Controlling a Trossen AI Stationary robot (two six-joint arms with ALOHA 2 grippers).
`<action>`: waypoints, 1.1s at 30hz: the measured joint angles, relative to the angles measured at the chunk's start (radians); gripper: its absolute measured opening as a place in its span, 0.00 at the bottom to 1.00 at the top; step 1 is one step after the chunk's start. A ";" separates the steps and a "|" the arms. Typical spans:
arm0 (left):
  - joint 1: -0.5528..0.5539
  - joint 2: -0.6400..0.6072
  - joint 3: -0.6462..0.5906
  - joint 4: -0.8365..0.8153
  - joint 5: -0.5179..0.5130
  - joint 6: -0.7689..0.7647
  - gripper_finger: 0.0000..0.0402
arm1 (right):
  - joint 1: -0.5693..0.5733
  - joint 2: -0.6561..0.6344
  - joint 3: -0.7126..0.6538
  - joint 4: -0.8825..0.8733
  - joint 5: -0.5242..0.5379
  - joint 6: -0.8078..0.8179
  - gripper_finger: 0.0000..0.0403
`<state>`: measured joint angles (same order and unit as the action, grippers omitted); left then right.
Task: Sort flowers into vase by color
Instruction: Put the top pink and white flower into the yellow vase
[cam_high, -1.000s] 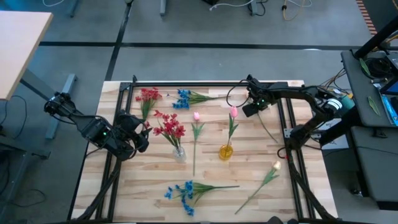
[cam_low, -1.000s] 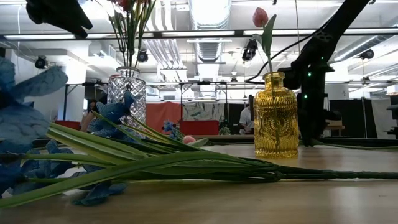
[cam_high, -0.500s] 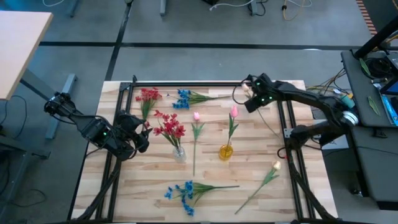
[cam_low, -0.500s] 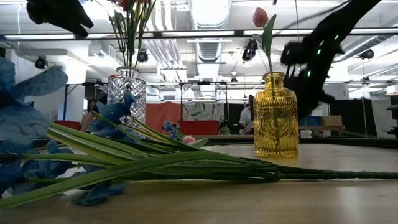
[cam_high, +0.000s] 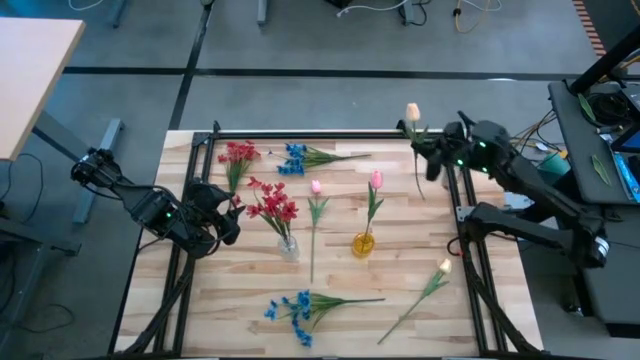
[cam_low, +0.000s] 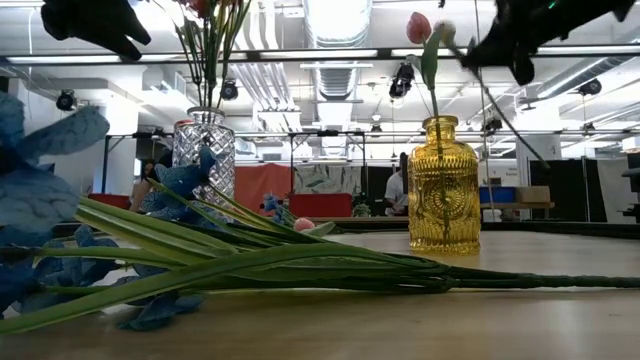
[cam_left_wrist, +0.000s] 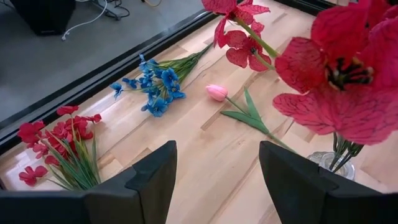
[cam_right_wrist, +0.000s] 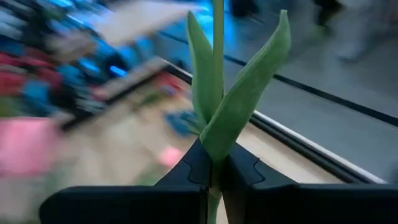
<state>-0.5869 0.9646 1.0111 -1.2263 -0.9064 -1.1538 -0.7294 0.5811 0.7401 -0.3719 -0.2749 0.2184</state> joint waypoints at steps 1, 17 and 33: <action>0.000 0.000 0.000 0.000 0.000 0.000 0.53 | 0.011 -0.027 -0.015 0.028 -0.033 0.024 0.03; 0.000 0.000 0.000 0.007 -0.008 -0.014 0.53 | 0.233 -0.293 -0.327 0.725 -0.253 0.418 0.03; 0.000 0.000 0.000 0.021 -0.029 -0.064 0.53 | 0.533 -0.106 -0.539 1.267 -0.087 0.310 0.03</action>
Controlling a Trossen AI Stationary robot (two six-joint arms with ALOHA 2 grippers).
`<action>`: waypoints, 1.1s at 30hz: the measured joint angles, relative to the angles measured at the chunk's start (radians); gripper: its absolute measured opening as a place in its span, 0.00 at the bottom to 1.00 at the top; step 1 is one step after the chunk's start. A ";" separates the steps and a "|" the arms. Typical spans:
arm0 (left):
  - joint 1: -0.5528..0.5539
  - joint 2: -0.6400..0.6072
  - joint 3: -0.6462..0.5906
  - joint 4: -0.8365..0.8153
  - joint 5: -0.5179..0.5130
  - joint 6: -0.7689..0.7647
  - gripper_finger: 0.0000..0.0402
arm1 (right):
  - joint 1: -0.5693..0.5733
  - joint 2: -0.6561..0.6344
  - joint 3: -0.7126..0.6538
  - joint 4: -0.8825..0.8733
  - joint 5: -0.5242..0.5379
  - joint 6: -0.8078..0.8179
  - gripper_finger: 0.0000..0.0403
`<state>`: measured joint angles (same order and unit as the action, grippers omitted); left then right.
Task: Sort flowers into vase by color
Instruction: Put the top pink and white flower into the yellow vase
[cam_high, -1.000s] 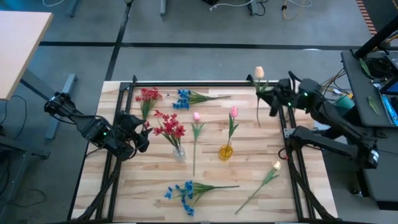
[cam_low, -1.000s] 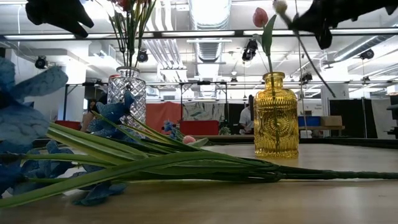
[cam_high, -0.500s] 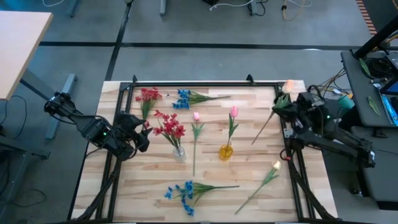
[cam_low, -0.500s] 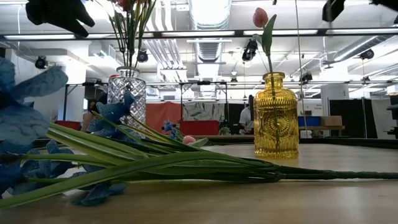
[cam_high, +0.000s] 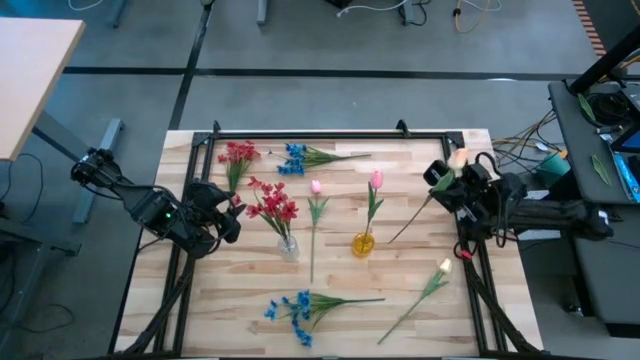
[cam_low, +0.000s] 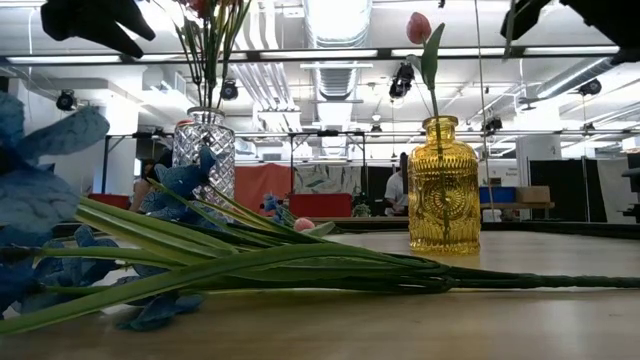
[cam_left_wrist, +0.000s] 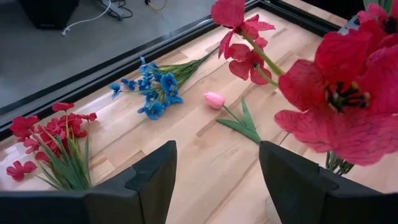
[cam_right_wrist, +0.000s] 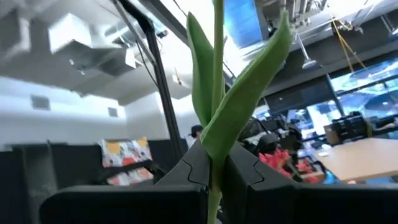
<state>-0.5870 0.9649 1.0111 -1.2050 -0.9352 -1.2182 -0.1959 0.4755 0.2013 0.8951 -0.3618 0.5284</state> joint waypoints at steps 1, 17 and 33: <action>0.000 0.000 0.000 0.003 -0.005 0.000 0.53 | 0.014 0.018 0.009 -0.003 0.006 -0.022 0.03; 0.000 0.000 0.000 0.020 -0.019 0.000 0.53 | 0.144 0.291 0.137 -0.011 0.129 -0.232 0.03; 0.000 0.000 0.000 0.020 -0.017 0.004 0.53 | 0.145 0.376 0.188 -0.053 0.129 -0.301 0.03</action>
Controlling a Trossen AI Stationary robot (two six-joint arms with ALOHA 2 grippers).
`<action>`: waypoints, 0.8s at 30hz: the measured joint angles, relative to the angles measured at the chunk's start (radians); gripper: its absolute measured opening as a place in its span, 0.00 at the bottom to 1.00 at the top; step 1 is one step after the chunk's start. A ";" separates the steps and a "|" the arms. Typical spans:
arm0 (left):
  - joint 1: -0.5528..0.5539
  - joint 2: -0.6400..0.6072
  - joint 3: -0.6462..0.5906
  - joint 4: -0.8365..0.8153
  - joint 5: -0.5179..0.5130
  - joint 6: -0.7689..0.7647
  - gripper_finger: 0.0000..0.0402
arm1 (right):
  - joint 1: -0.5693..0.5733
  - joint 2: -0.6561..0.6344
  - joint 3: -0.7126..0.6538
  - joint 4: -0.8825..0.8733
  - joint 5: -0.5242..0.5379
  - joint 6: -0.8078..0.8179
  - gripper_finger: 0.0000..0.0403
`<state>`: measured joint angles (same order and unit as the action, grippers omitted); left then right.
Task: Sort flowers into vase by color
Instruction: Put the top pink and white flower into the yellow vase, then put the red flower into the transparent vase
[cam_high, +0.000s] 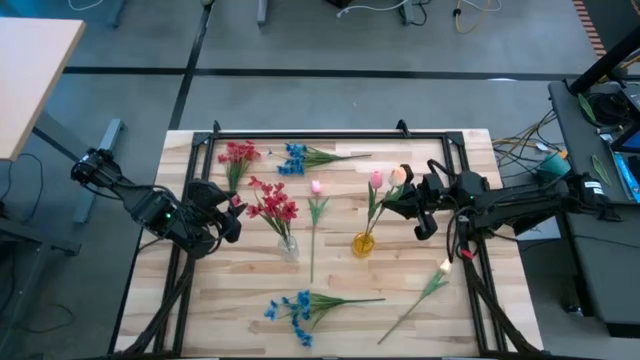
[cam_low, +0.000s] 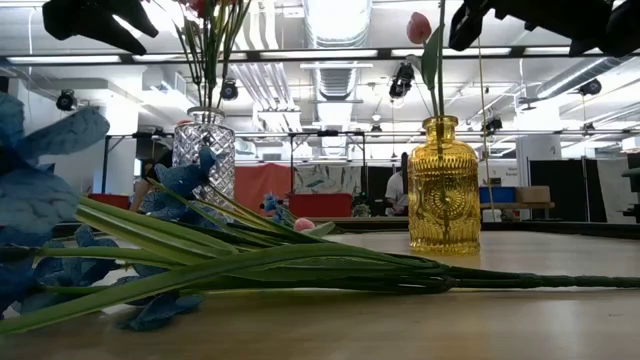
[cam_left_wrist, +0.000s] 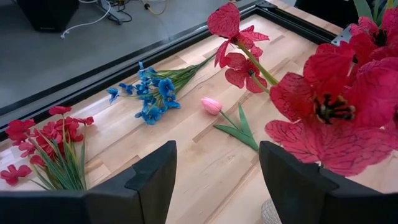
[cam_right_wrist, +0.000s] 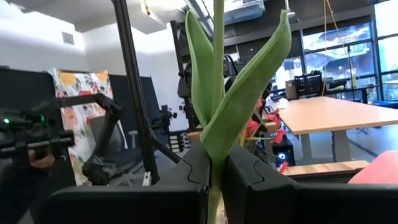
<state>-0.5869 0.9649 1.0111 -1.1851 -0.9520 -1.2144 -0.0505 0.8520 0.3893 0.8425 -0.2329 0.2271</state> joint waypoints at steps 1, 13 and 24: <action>0.000 0.000 0.000 0.000 0.000 0.000 0.53 | 0.000 0.000 0.000 0.000 0.000 -0.004 0.03; 0.000 0.000 0.000 0.000 0.001 0.000 0.53 | 0.001 0.001 0.000 -0.056 0.001 -0.032 0.19; 0.000 0.000 0.000 0.000 0.001 0.000 0.53 | 0.013 0.000 0.085 -0.409 0.026 -0.001 0.42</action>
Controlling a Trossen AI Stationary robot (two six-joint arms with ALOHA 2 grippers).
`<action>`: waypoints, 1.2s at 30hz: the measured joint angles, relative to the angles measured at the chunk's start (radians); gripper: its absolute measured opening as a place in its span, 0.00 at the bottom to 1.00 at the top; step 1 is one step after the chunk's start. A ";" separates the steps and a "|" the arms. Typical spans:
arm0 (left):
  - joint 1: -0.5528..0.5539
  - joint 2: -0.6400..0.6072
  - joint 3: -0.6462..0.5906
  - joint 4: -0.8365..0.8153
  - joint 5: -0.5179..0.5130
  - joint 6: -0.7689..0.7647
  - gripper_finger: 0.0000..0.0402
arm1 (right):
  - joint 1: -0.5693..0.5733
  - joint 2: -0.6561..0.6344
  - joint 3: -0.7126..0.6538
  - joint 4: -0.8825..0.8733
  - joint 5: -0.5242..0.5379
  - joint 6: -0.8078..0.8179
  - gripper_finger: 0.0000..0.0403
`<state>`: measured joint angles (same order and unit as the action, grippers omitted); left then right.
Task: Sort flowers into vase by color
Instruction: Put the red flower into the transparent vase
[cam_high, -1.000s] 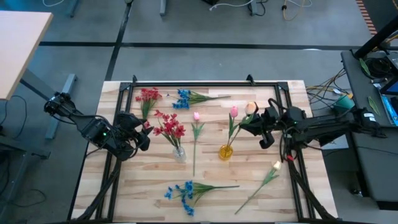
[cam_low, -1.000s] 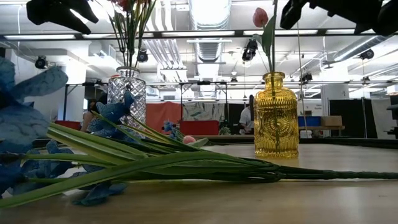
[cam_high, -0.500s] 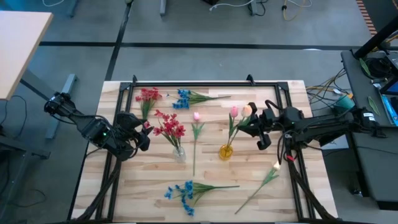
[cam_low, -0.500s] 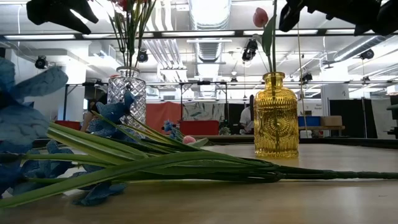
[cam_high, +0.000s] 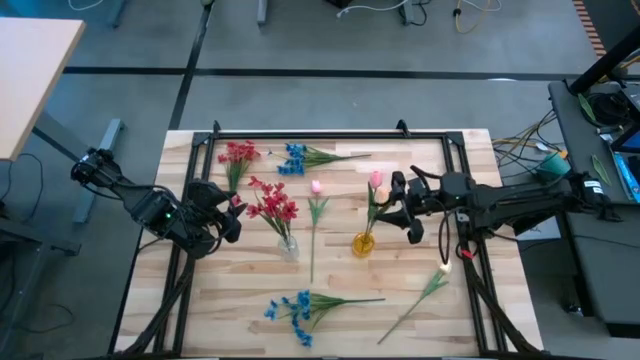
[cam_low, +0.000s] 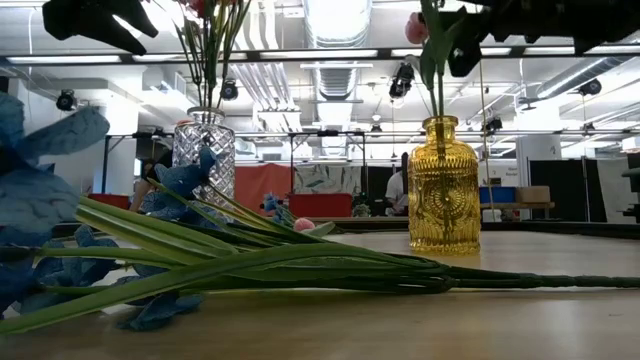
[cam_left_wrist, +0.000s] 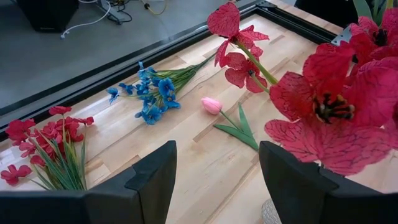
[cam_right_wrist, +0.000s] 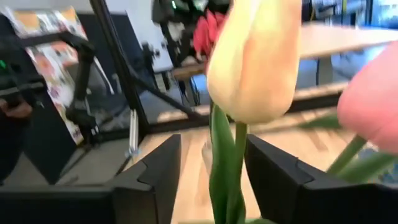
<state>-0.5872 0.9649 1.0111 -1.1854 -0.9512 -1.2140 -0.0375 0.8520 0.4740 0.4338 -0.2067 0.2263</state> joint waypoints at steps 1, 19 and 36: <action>0.000 0.000 0.000 0.000 0.000 0.000 0.53 | 0.001 0.000 0.016 -0.037 0.002 0.000 0.43; 0.029 0.086 -0.004 0.001 0.126 -0.140 0.53 | 0.001 -0.007 0.372 -0.874 0.077 0.094 0.52; 0.265 0.195 -0.005 -0.297 0.431 -0.370 0.53 | 0.003 -0.006 0.582 -1.266 0.069 0.209 0.52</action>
<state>-0.3223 1.1601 1.0061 -1.4826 -0.5207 -1.5844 -0.0349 0.8455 1.0562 -0.8323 -0.1379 0.4352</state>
